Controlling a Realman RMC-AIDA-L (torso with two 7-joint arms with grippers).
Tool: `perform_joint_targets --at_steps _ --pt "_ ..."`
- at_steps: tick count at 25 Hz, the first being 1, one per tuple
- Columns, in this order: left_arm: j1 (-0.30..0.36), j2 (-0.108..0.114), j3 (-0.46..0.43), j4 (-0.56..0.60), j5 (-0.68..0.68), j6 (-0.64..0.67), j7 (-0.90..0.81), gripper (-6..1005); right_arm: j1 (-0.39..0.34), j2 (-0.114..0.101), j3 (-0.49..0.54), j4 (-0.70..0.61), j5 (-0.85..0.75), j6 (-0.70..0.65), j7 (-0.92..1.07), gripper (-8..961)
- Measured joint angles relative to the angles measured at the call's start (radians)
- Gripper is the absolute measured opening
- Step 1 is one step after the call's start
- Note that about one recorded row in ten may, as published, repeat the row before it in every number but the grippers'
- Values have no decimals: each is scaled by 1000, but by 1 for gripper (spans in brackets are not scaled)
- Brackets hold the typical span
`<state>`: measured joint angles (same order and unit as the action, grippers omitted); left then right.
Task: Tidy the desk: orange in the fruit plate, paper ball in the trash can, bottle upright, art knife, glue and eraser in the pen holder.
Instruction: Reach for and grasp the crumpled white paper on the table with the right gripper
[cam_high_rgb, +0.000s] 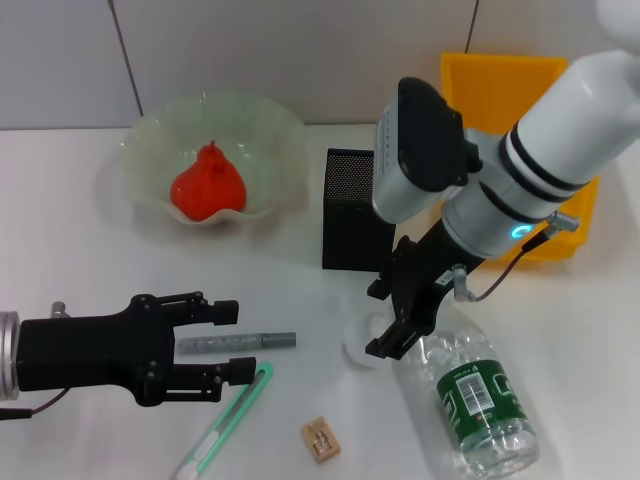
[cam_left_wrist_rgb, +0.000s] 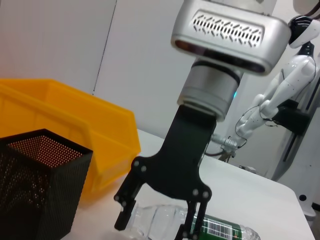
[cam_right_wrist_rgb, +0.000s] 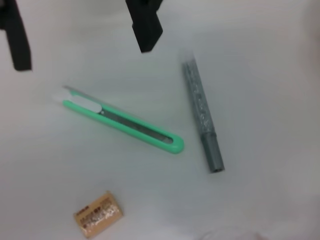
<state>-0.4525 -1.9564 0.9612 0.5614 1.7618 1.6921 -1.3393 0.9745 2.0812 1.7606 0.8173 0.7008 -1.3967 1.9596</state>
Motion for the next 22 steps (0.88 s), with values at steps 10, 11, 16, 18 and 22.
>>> perform_joint_targets --at_steps 10,11,16,18,22 --pt "3 4 1 0 0 1 -6 809 -11 2 -71 -61 41 94 -14 754" --pt "3 4 1 0 0 1 -6 809 -11 2 -71 -61 41 94 -14 754" --pt "3 4 1 0 1 0 -2 809 -13 3 -110 -85 66 134 -18 753" --pt "3 4 1 0 3 0 -2 808 -14 3 -111 -91 69 143 -19 753" --pt "4 4 1 0 2 -1 0 808 -15 3 -111 -109 78 156 -21 753"
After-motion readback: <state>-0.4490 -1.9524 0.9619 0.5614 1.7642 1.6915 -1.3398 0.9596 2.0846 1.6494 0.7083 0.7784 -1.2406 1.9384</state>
